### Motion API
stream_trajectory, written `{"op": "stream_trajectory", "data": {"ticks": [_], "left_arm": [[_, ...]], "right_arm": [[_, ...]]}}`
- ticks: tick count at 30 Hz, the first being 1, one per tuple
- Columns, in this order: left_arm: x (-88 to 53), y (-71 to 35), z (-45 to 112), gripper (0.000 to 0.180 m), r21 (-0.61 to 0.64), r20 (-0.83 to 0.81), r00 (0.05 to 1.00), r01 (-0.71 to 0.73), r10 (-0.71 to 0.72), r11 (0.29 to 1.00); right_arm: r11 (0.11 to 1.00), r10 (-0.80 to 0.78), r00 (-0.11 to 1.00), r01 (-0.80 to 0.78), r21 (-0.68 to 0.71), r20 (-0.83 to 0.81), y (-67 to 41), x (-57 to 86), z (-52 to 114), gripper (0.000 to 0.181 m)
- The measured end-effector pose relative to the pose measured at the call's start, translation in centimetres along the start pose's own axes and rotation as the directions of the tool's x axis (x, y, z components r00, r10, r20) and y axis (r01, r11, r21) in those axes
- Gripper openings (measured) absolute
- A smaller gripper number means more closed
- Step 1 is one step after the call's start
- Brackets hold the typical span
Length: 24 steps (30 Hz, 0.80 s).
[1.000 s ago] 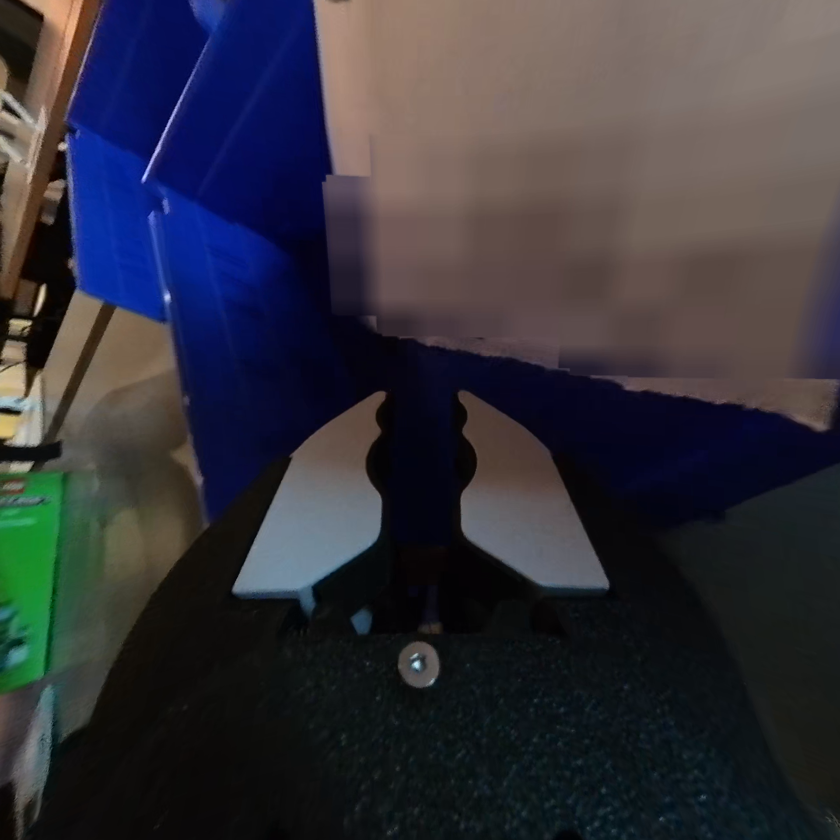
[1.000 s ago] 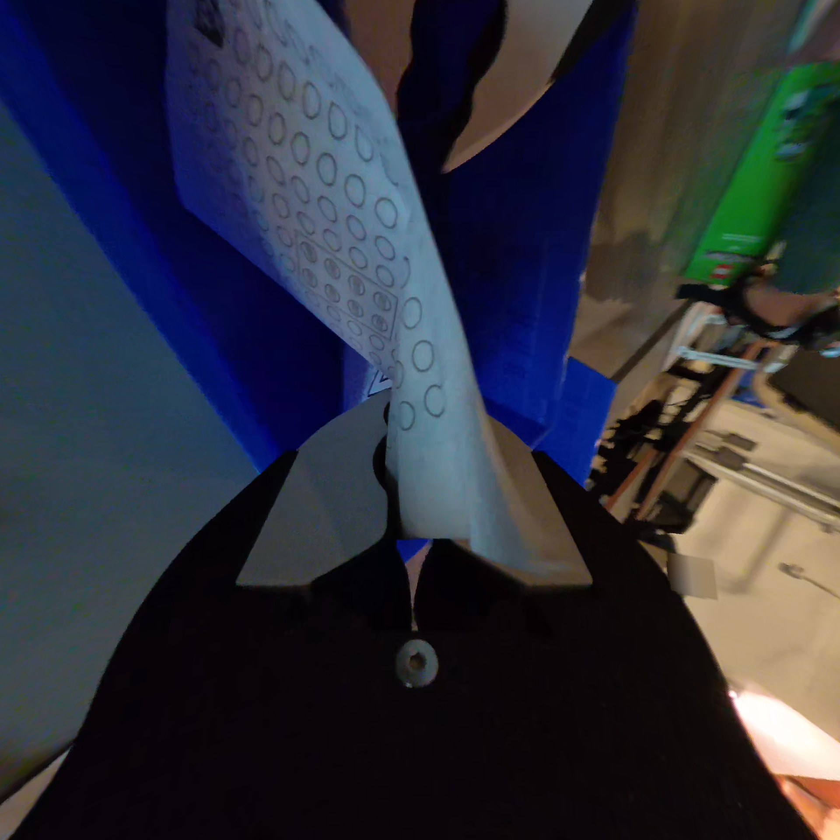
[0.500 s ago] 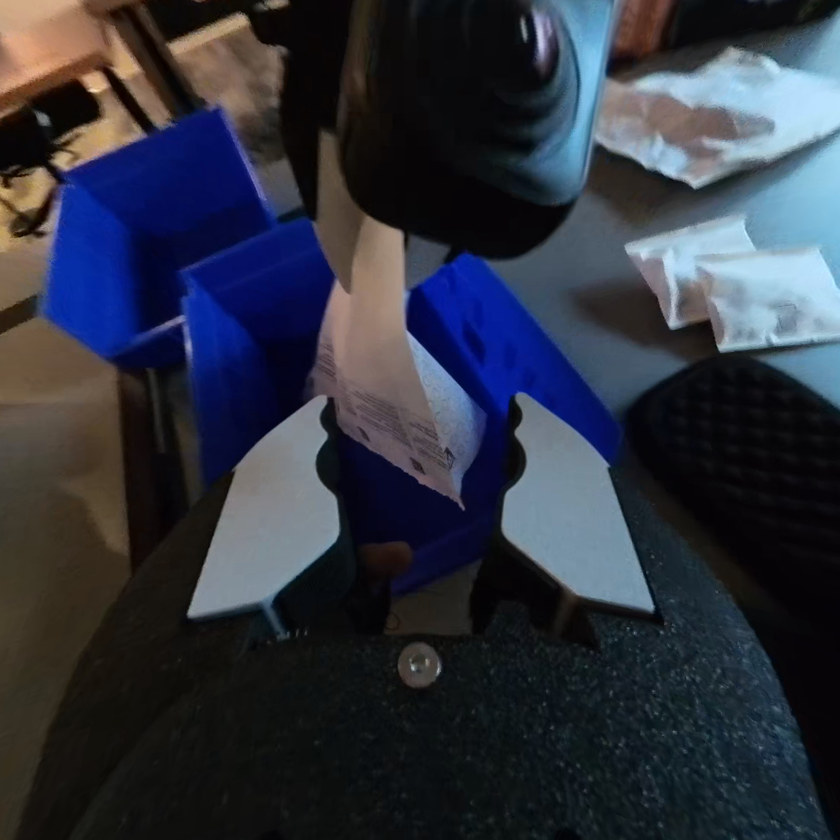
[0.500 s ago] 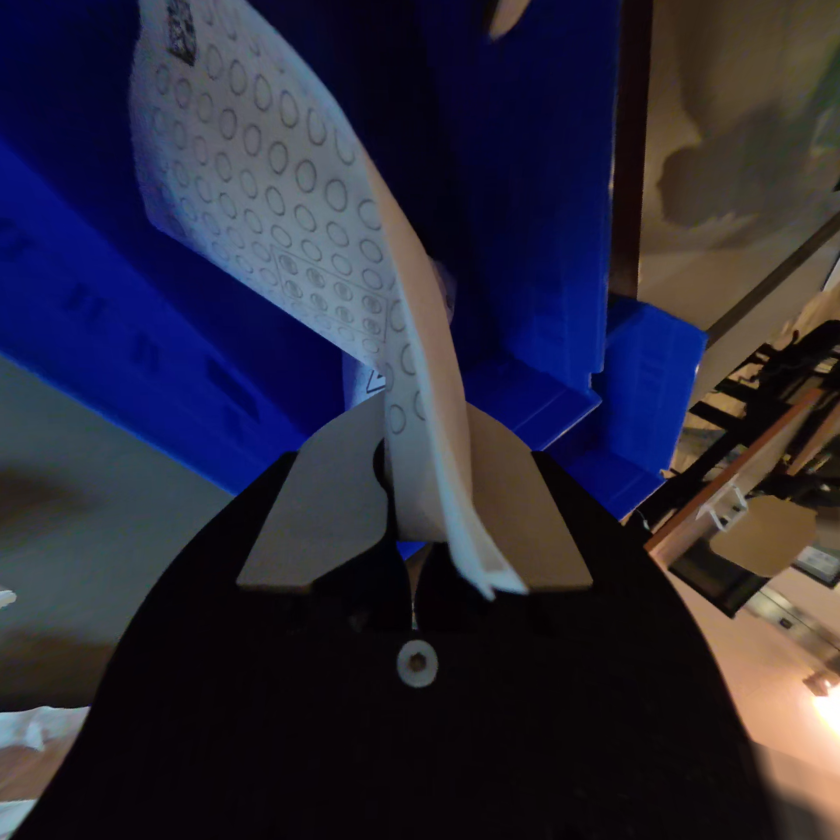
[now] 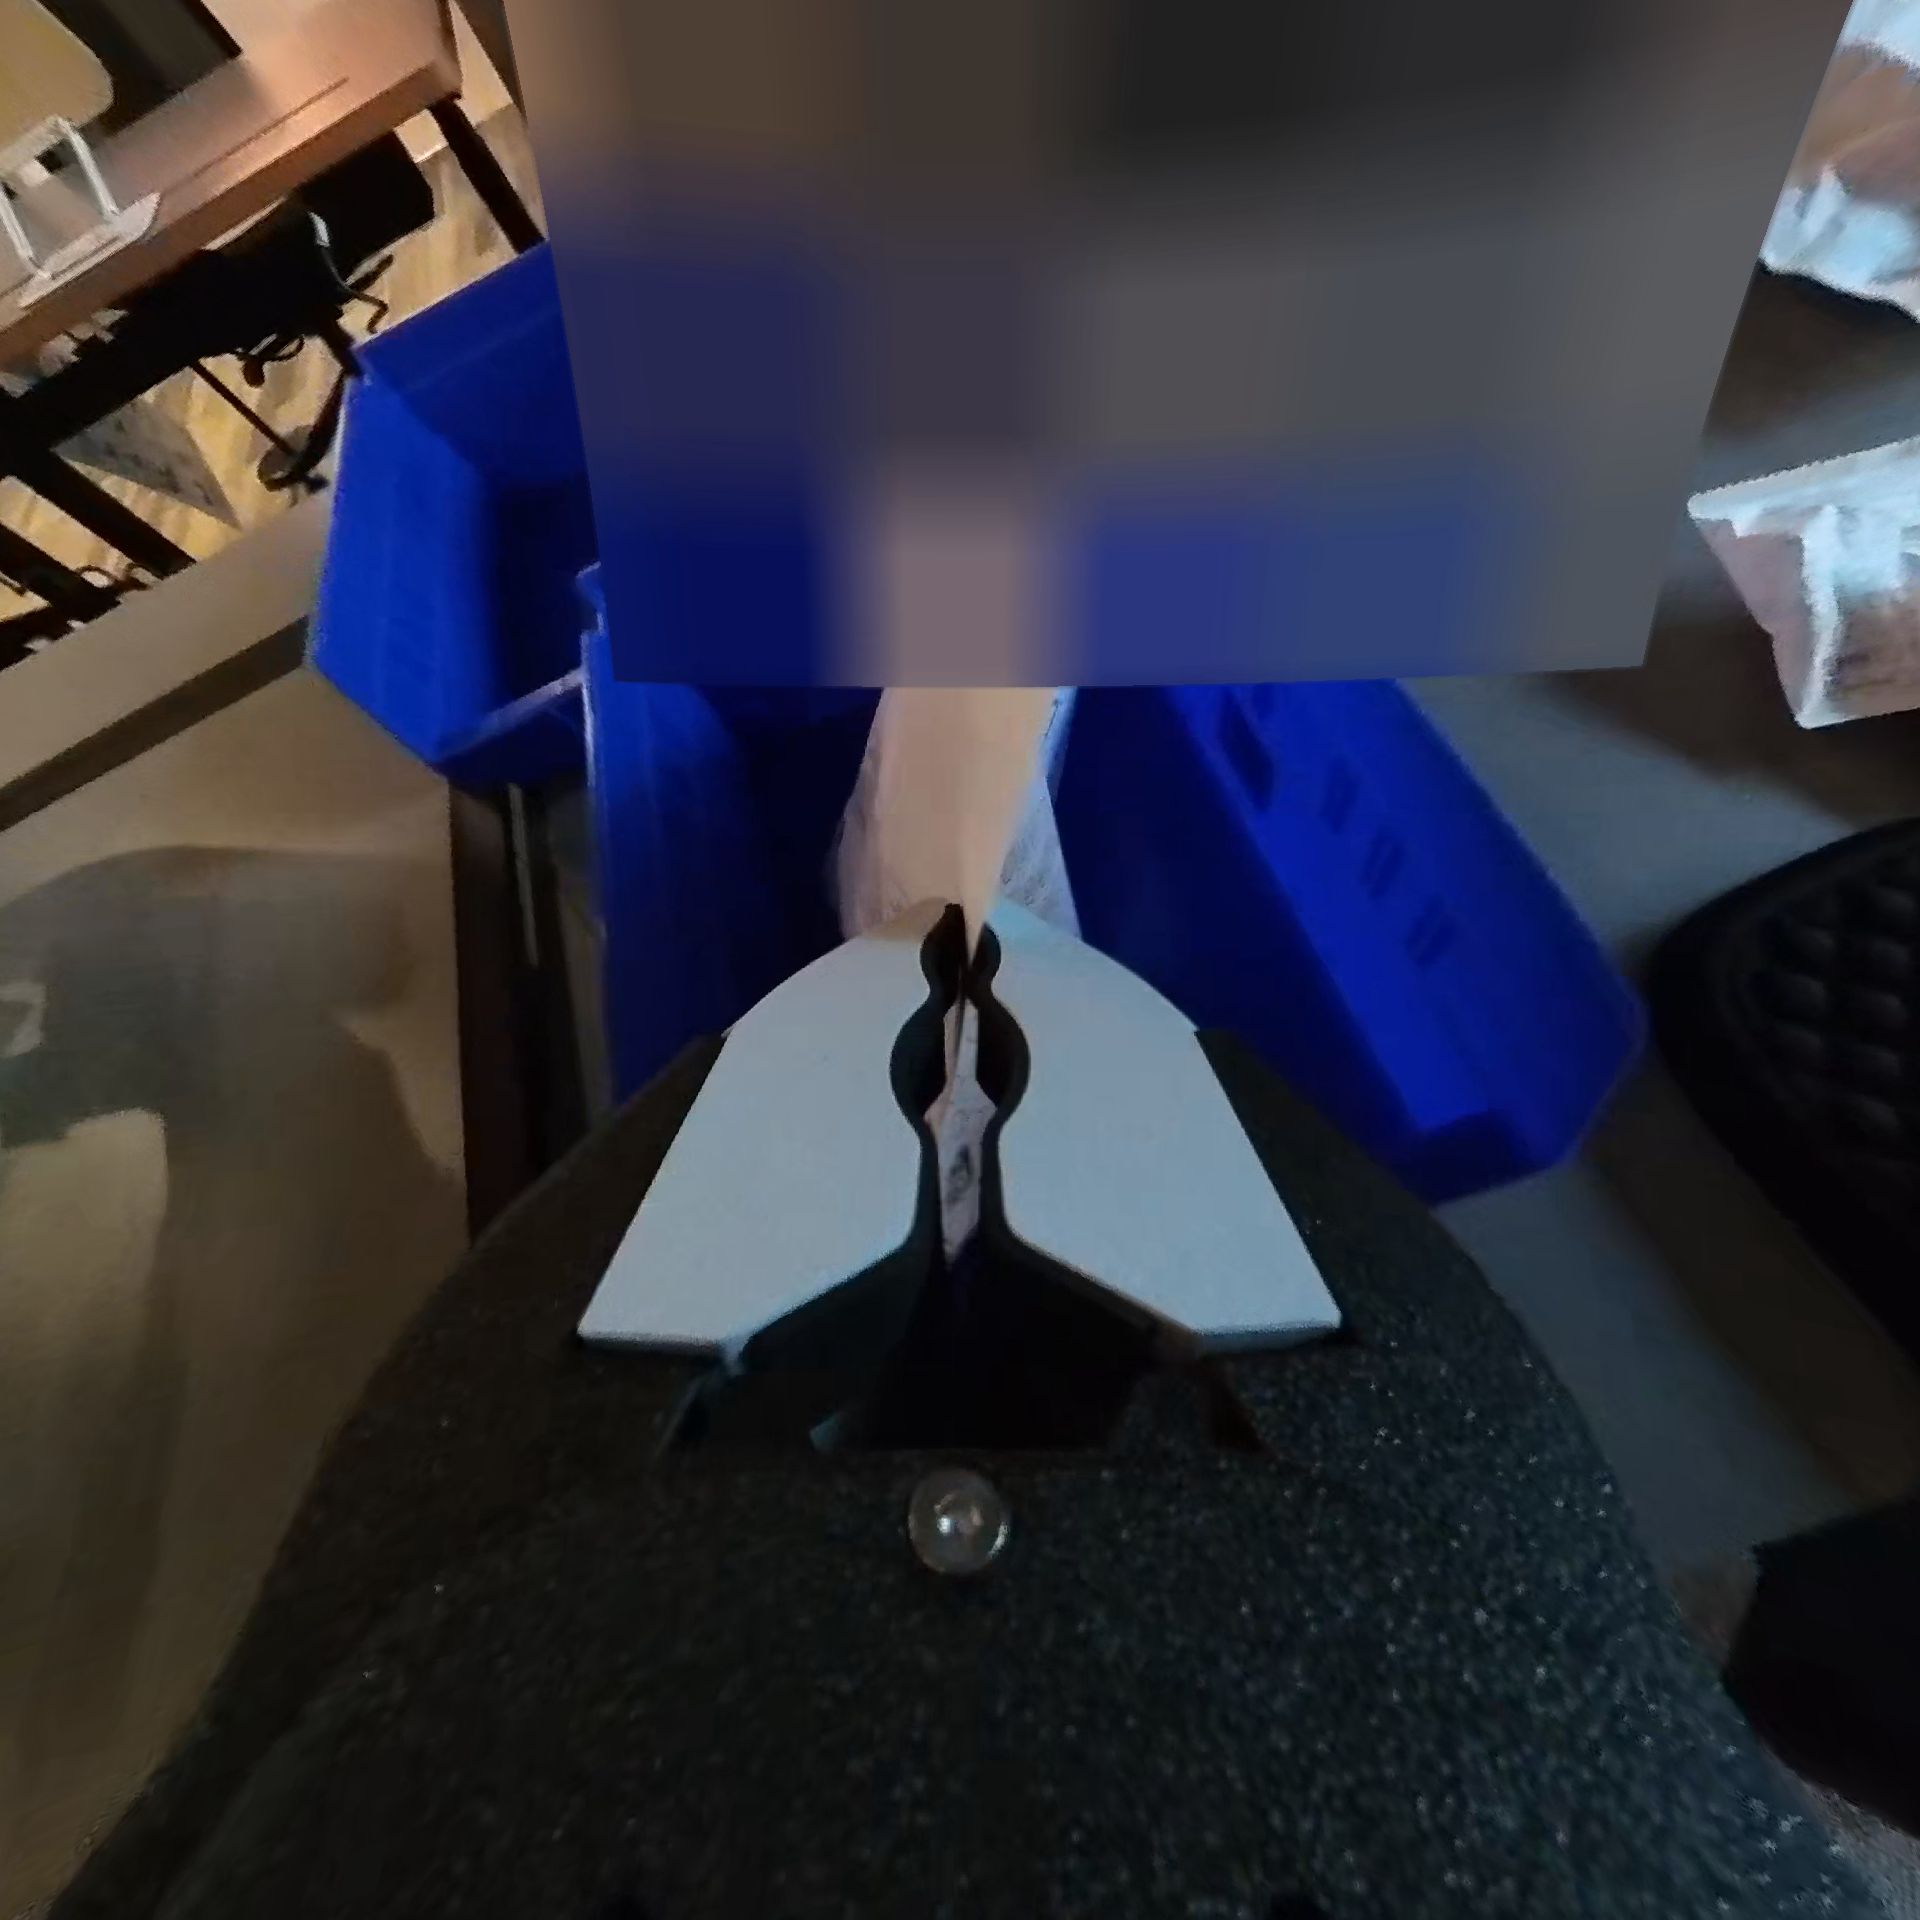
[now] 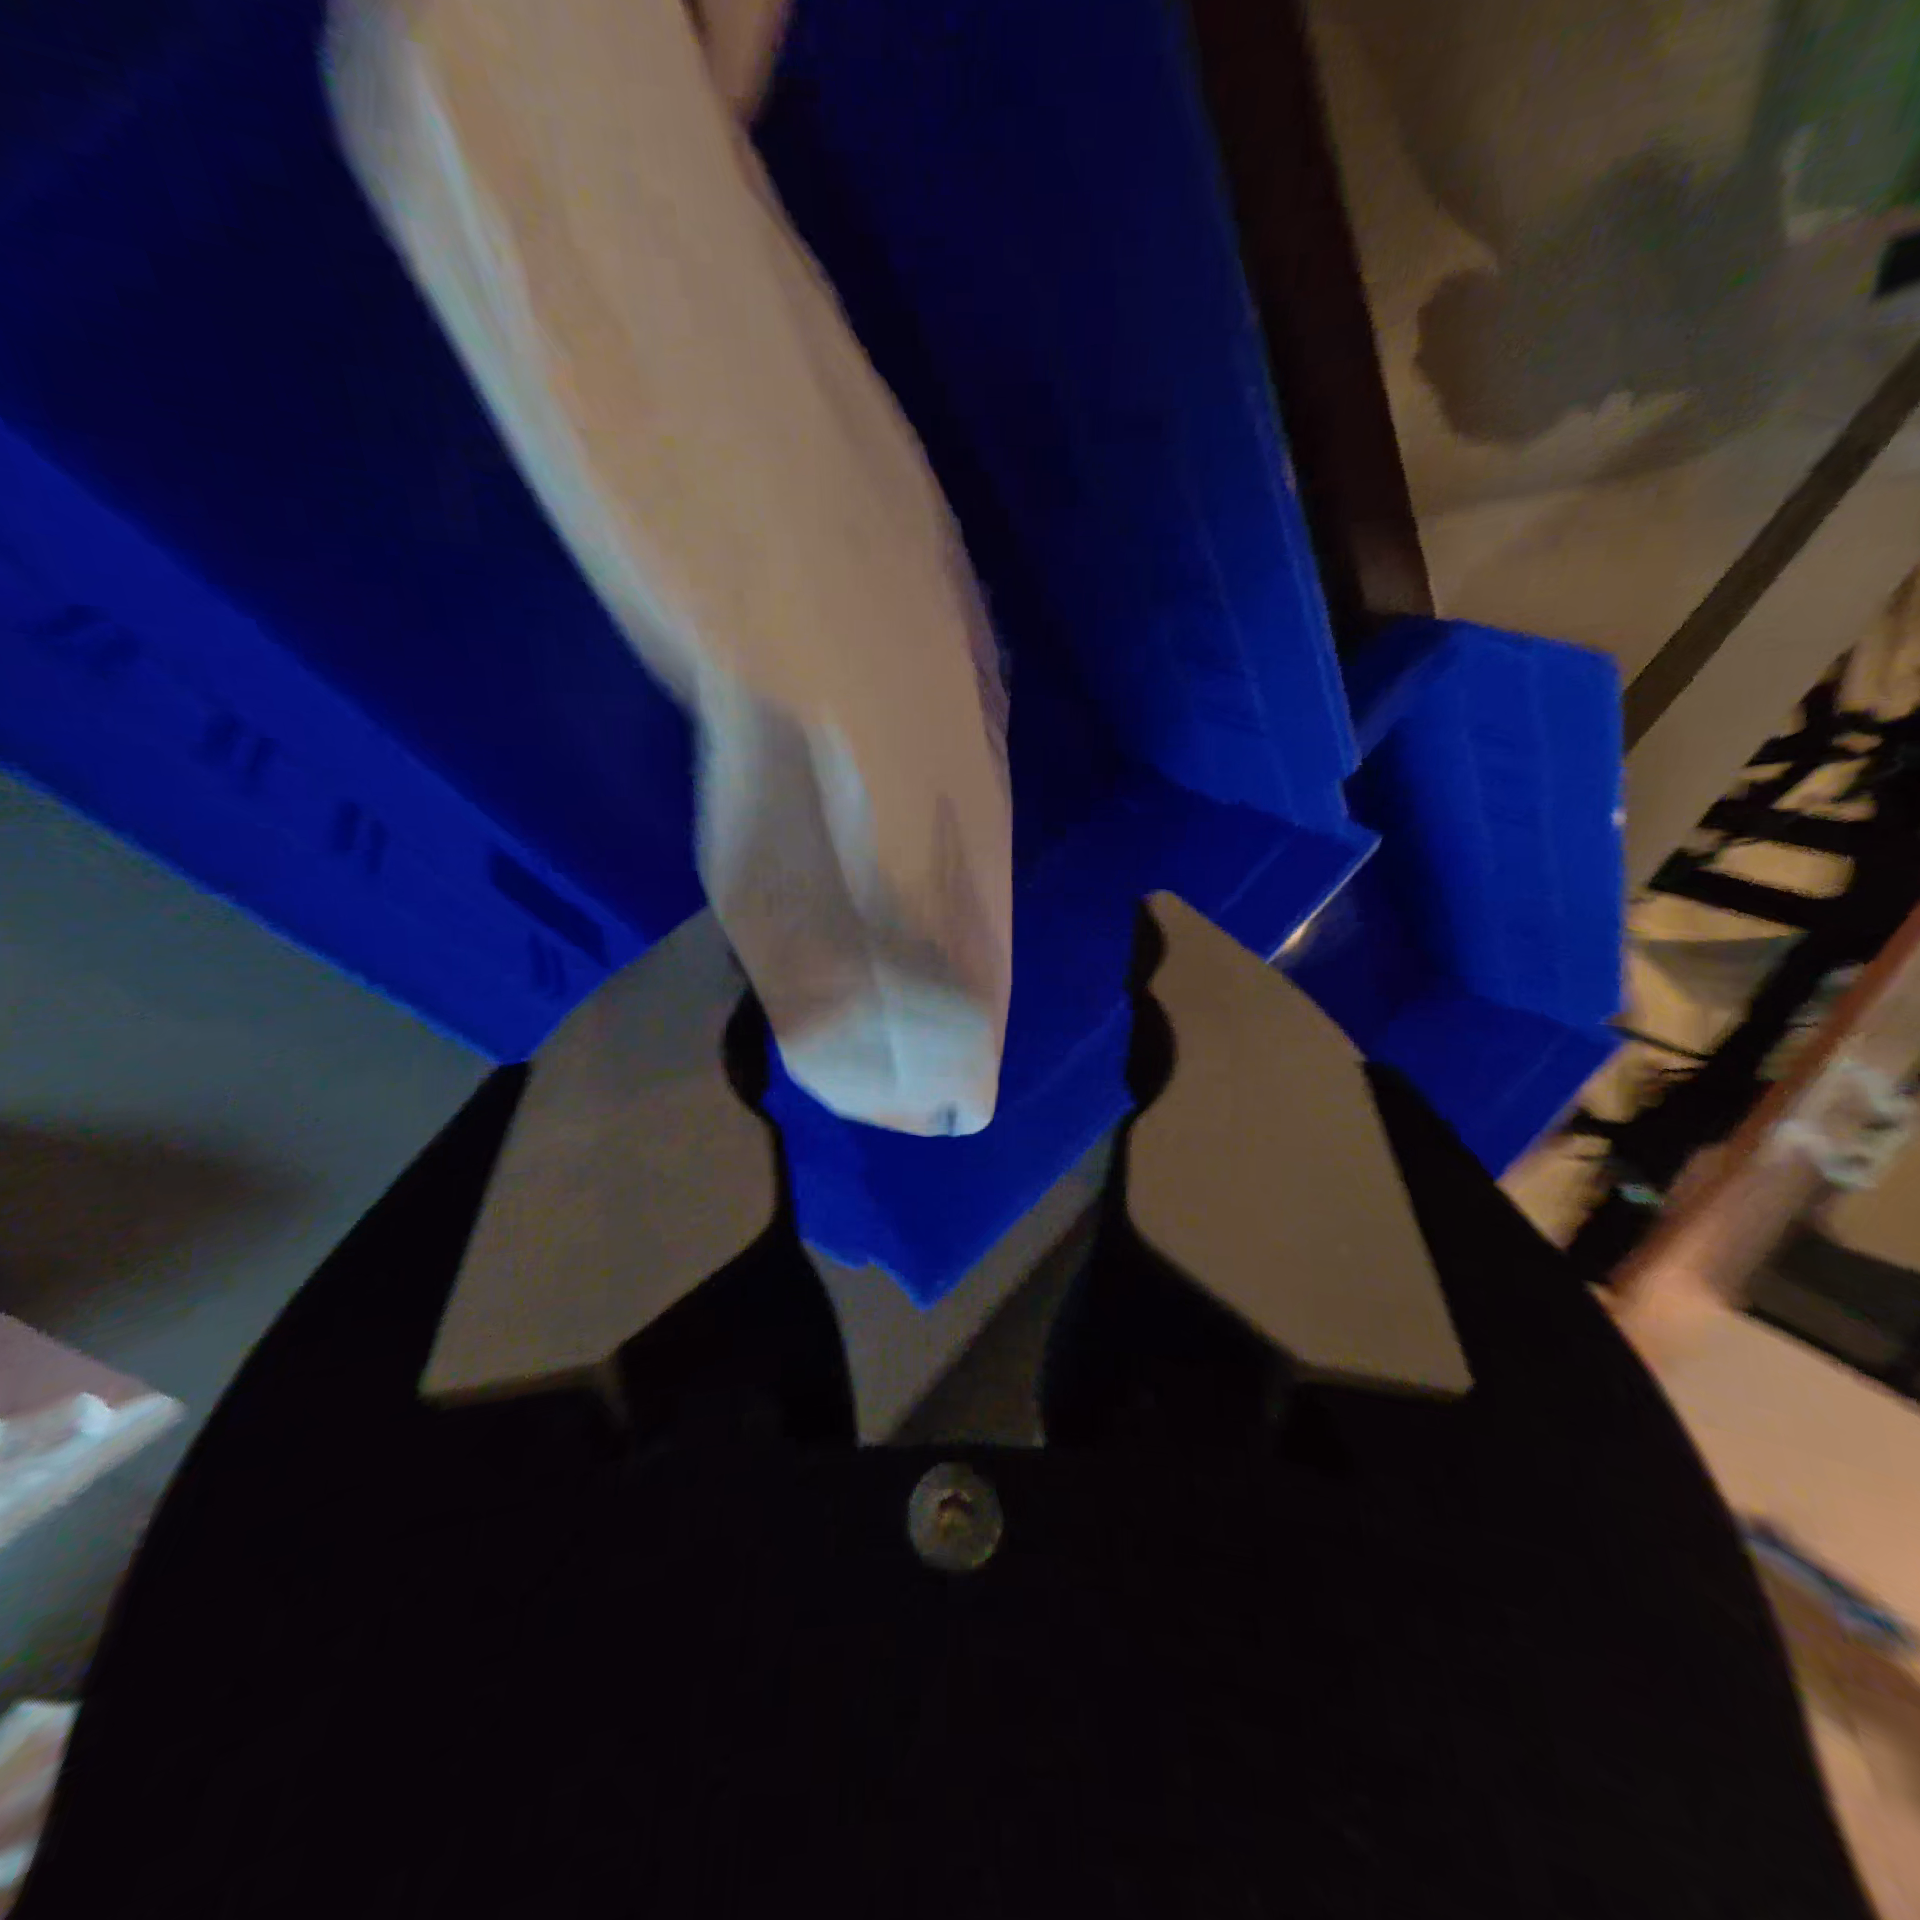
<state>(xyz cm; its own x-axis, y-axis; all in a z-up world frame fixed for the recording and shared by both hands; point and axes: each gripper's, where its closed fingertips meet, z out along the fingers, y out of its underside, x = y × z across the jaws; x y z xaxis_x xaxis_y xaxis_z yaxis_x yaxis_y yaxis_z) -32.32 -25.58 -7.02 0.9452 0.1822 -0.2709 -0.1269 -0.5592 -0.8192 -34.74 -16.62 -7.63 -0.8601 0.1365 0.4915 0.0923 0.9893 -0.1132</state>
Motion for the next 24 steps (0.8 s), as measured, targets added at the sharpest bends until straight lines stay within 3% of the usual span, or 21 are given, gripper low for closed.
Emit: {"op": "stream_trajectory", "data": {"ticks": [1, 5, 11, 15, 18, 19, 20, 21, 24], "left_arm": [[-0.1, 0.3, -0.2, 0.000, 0.013, -0.010, 1.000, 0.008, -0.008, 1.000], [-0.7, 1.4, -0.8, 0.000, 0.041, -0.022, 0.998, 0.052, -0.051, 0.998], [-1.2, 2.1, -1.1, 0.000, 0.045, -0.022, 0.999, 0.036, -0.035, 0.998], [-1.1, 2.6, -1.0, 0.000, 0.026, -0.027, 1.000, 0.014, -0.013, 1.000], [-1.0, 3.0, -1.2, 0.000, 0.021, -0.034, 0.999, 0.007, -0.006, 1.000], [-1.1, 3.2, -1.2, 0.000, 0.017, -0.034, 0.999, 0.004, -0.004, 1.000], [-1.3, 3.3, -1.2, 0.000, 0.015, -0.028, 1.000, 0.003, -0.003, 1.000], [-1.5, 3.4, -1.3, 0.000, 0.016, -0.023, 1.000, 0.002, -0.002, 1.000], [-2.2, 3.3, -1.2, 0.000, 0.040, 0.008, 1.000, 0.020, -0.021, 0.999]], "right_arm": [[0.998, 0.050, 0.999, -0.050, 0.037, 0.011, 0.3, 0.1, -0.3, 0.071], [0.964, 0.189, 0.978, -0.201, 0.175, 0.085, 2.6, -0.3, -0.5, 0.074], [0.920, 0.329, 0.942, -0.335, 0.201, 0.063, 7.9, -0.9, 2.5, 0.058], [0.902, 0.359, 0.933, -0.337, 0.270, -0.034, 8.6, 0.5, 4.5, 0.049], [0.924, 0.319, 0.946, -0.298, 0.242, -0.055, 8.6, 0.9, 5.8, 0.043], [0.924, 0.317, 0.945, -0.287, 0.253, -0.085, 8.5, 1.4, 5.7, 0.038], [0.927, 0.304, 0.948, -0.273, 0.256, -0.090, 8.3, 1.5, 5.7, 0.018], [0.933, 0.289, 0.954, -0.261, 0.248, -0.083, 8.2, 1.5, 5.6, 0.011], [0.944, 0.257, 0.962, -0.230, 0.236, -0.090, 8.3, 1.7, 4.7, 0.005]]}}
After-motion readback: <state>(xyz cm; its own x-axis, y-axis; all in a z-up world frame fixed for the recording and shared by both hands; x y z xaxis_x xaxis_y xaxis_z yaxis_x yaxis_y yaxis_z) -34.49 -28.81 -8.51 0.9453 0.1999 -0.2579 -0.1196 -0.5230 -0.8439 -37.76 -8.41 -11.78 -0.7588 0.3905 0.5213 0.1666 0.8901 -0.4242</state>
